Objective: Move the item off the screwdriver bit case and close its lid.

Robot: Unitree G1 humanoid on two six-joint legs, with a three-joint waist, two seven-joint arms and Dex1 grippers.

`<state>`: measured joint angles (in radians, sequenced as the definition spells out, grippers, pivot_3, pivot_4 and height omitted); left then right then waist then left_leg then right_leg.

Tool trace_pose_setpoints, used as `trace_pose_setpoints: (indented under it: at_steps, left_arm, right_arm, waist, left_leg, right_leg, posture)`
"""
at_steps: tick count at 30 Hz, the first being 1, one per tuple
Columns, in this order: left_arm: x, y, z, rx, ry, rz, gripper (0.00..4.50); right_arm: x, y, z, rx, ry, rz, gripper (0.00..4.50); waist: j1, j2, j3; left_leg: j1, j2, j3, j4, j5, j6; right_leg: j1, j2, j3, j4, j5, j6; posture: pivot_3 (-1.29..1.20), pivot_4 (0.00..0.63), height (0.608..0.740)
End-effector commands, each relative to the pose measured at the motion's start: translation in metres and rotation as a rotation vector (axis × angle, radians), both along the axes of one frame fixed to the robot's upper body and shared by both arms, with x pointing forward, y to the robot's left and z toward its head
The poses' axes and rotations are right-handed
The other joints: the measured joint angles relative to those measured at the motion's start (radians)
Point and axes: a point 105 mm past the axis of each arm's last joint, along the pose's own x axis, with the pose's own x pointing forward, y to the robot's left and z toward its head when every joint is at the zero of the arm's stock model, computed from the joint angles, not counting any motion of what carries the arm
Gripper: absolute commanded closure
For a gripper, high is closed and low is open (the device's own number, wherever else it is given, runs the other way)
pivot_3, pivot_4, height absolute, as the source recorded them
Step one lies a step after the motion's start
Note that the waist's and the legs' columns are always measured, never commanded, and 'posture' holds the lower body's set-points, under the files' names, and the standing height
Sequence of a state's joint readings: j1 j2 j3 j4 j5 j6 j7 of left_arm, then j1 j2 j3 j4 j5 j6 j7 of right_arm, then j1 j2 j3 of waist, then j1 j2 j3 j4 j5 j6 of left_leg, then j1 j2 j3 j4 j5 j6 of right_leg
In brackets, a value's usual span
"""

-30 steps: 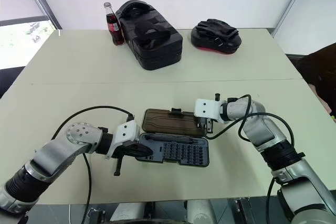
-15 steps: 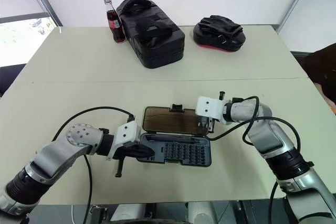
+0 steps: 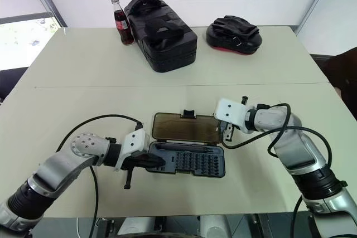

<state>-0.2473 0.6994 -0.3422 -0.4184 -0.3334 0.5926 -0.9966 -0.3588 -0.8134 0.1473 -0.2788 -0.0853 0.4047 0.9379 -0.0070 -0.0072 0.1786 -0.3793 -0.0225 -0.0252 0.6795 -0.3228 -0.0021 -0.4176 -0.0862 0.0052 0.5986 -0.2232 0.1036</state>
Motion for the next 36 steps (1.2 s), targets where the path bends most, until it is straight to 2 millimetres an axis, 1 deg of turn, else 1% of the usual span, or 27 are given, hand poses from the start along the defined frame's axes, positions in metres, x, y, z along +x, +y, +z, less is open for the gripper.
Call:
trace_pose_setpoints:
  at_steps: [1, 5, 7, 10, 13, 16, 17, 18, 20, 23, 28, 32, 36]
  left_arm:
    - [0.005, -0.006, 0.015, -0.063, -0.091, -0.010, 4.50]
    - [0.003, -0.009, 0.015, -0.083, -0.089, -0.020, 4.50]
    - [0.002, -0.008, 0.014, -0.081, -0.076, -0.017, 4.50]
    - [-0.002, -0.006, 0.011, -0.066, -0.048, -0.026, 4.50]
    - [-0.007, -0.003, 0.008, -0.047, -0.021, -0.041, 4.50]
    - [-0.012, 0.003, 0.004, 0.001, -0.004, -0.057, 4.50]
    - [-0.011, 0.005, 0.003, 0.015, -0.009, -0.056, 4.50]
    - [-0.010, 0.006, 0.002, 0.026, -0.012, -0.050, 4.50]
    - [-0.007, 0.007, 0.001, 0.033, -0.015, -0.037, 4.50]
    - [-0.004, 0.007, 0.000, 0.054, -0.027, -0.028, 4.50]
    - [-0.003, 0.005, -0.002, 0.058, -0.038, -0.022, 4.50]
    - [-0.004, 0.004, -0.003, 0.053, -0.039, -0.015, 4.50]
    - [-0.006, 0.003, -0.005, 0.047, -0.033, -0.010, 4.50]
  right_arm:
    - [-0.001, -0.001, 0.011, -0.010, -0.052, 0.013, 4.42]
    - [-0.002, -0.001, 0.009, -0.015, -0.041, 0.021, 4.42]
    - [-0.001, 0.000, 0.009, -0.009, -0.037, 0.022, 4.42]
    - [0.002, 0.002, 0.010, -0.007, -0.032, 0.030, 4.42]
    - [0.006, 0.005, 0.016, 0.005, -0.036, 0.037, 4.42]
    - [0.009, 0.006, 0.021, -0.010, -0.025, 0.040, 3.66]
    - [0.009, 0.004, 0.020, -0.034, -0.012, 0.037, 3.25]
    - [0.010, 0.002, 0.019, -0.057, 0.003, 0.027, 2.63]
    - [0.012, 0.001, 0.018, -0.072, 0.031, 0.007, 1.75]
    - [0.014, 0.003, 0.018, -0.068, 0.063, -0.019, 1.75]
    - [0.017, -0.002, 0.006, -0.067, 0.154, -0.083, 1.75]
    - [0.011, -0.004, 0.000, -0.066, 0.224, -0.077, 1.75]
    - [0.009, -0.006, -0.006, -0.072, 0.254, -0.088, 1.75]
  waist:
    - [-0.001, 0.000, 0.000]
    - [-0.002, 0.001, 0.001]
    - [-0.002, 0.001, 0.001]
    - [-0.003, 0.002, 0.001]
    - [-0.004, 0.002, 0.001]
    - [-0.004, 0.002, 0.002]
    - [-0.004, 0.003, 0.002]
    - [-0.004, 0.003, 0.002]
    - [-0.001, 0.003, 0.002]
    - [-0.002, 0.003, 0.002]
    - [-0.001, 0.003, 0.002]
    - [-0.003, 0.003, 0.001]
    - [-0.003, 0.003, 0.001]
  left_leg:
    - [-0.001, 0.000, 0.000, 0.000, 0.000, 0.000]
    - [-0.011, 0.000, 0.000, 0.001, 0.001, -0.001]
    - [-0.011, 0.000, 0.000, 0.001, 0.001, -0.001]
    - [-0.011, 0.000, 0.000, 0.001, 0.001, -0.001]
    - [-0.011, 0.000, 0.000, 0.001, 0.001, -0.001]
    - [-0.011, 0.000, 0.000, 0.001, 0.001, -0.001]
    - [-0.011, 0.000, -0.001, 0.001, 0.001, -0.001]
    - [-0.011, 0.000, -0.001, 0.001, 0.001, -0.001]
    - [-0.011, 0.000, -0.001, 0.001, 0.001, -0.001]
    - [-0.011, 0.000, -0.001, 0.002, 0.001, -0.001]
    - [-0.011, 0.000, -0.001, 0.002, 0.001, -0.001]
    - [-0.011, 0.000, -0.001, 0.003, 0.001, -0.001]
    - [-0.010, 0.000, -0.001, 0.003, 0.001, -0.001]
  right_leg:
    - [-0.001, 0.000, 0.000, 0.000, 0.000, 0.000]
    - [-0.011, 0.002, 0.000, 0.001, 0.001, 0.001]
    - [-0.011, 0.002, 0.000, 0.001, 0.002, 0.003]
    - [-0.011, 0.002, -0.001, 0.001, 0.002, 0.003]
    - [-0.011, 0.002, -0.001, 0.001, 0.002, 0.003]
    - [-0.011, 0.003, -0.001, 0.001, 0.002, 0.003]
    - [-0.011, 0.003, -0.001, 0.001, 0.002, 0.003]
    - [-0.011, 0.003, -0.001, 0.001, 0.002, 0.003]
    - [-0.011, 0.003, -0.001, 0.001, 0.002, 0.003]
    - [-0.010, 0.003, -0.001, 0.001, 0.002, 0.003]
    - [-0.010, 0.003, -0.001, 0.003, 0.002, 0.004]
    - [-0.010, 0.003, -0.001, 0.003, 0.002, 0.004]
    - [-0.010, 0.003, -0.001, 0.005, 0.002, 0.004]
  posture:
    - [0.00, 0.150, 0.740]
    - [0.00, 0.150, 0.740]
    - [0.00, 0.150, 0.740]
    - [0.00, 0.150, 0.740]
    - [0.00, 0.150, 0.740]
    - [0.00, 0.150, 0.740]
    - [0.00, 0.150, 0.740]
    - [0.00, 0.150, 0.740]
    - [0.00, 0.150, 0.740]
    - [0.00, 0.150, 0.740]
    - [0.00, 0.150, 0.740]
    - [0.00, 0.150, 0.740]
    - [0.00, 0.150, 0.740]
